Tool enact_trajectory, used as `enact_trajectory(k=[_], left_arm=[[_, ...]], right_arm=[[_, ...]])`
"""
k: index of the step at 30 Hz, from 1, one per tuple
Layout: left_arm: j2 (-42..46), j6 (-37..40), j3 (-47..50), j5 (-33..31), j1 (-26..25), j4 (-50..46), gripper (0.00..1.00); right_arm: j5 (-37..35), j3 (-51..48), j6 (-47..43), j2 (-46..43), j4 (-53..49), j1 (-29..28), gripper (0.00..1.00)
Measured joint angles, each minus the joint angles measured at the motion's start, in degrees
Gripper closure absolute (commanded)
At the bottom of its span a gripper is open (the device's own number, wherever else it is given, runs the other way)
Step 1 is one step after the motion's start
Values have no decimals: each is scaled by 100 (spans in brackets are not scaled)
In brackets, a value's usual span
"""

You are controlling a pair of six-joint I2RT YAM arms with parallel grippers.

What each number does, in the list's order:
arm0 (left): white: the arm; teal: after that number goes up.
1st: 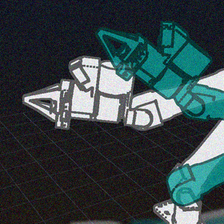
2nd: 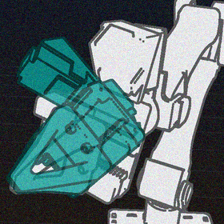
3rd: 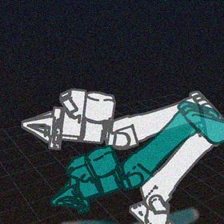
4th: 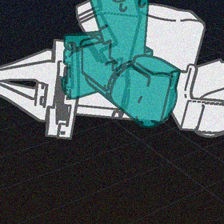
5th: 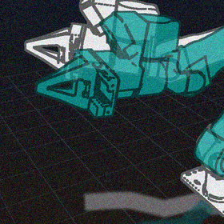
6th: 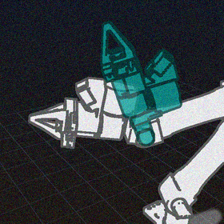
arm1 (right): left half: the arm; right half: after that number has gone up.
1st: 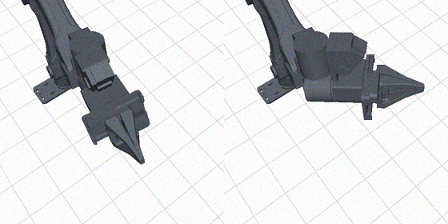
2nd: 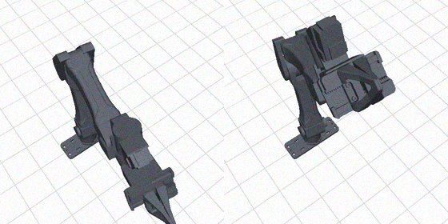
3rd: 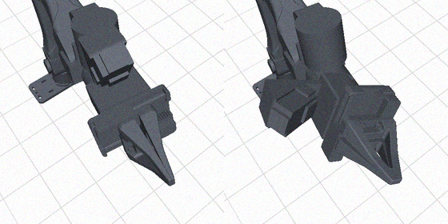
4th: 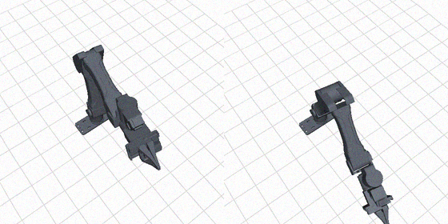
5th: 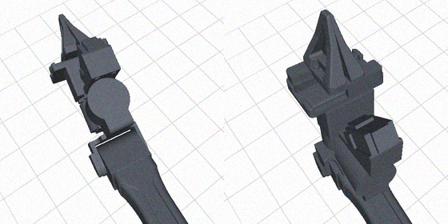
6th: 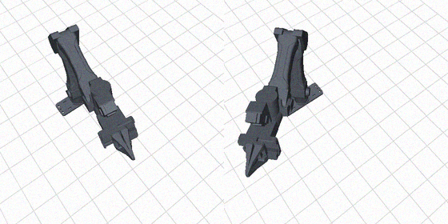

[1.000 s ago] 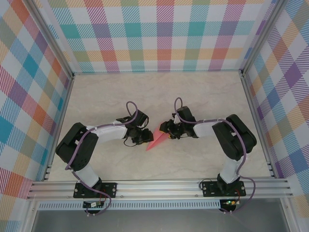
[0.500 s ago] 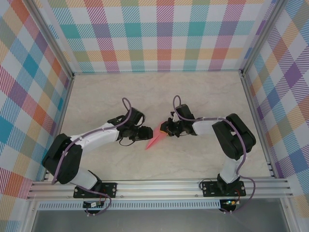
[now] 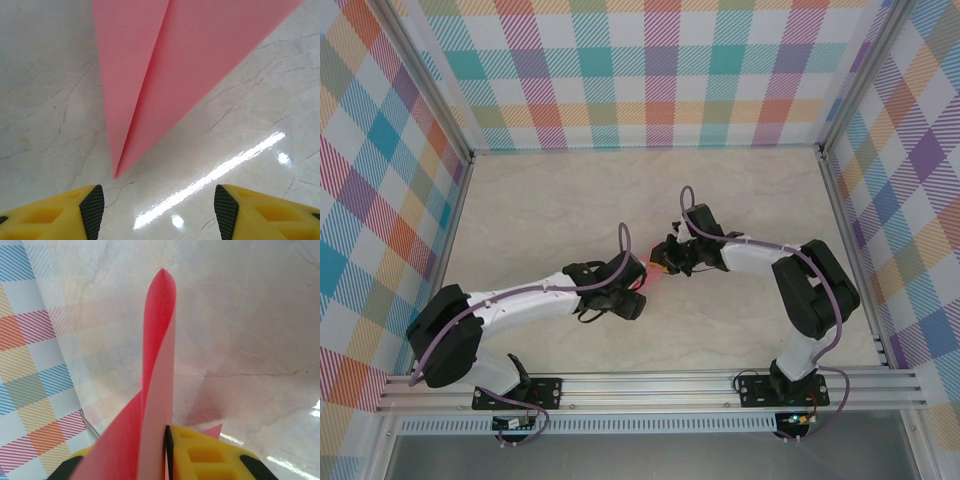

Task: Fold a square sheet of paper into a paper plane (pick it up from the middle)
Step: Turn over the paper at the center of the table.

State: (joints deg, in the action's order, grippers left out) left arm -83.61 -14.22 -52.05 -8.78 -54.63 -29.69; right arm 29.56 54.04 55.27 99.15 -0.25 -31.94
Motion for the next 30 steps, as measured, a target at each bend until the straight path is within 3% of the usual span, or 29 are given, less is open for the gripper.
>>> enact_trajectory(k=[12,18,30], left_arm=[[-1032,299,-595,-1449,-461,-350,44],[-1189,400,-708,-1864,-529,-361,50],[-1237,525,-708,-2247,-717,-358,77]], right_arm=[[9,94,0,-155,-442,0,83],[11,96,2,-199,-531,0,82],[9,232,0,-201,-669,0,81]])
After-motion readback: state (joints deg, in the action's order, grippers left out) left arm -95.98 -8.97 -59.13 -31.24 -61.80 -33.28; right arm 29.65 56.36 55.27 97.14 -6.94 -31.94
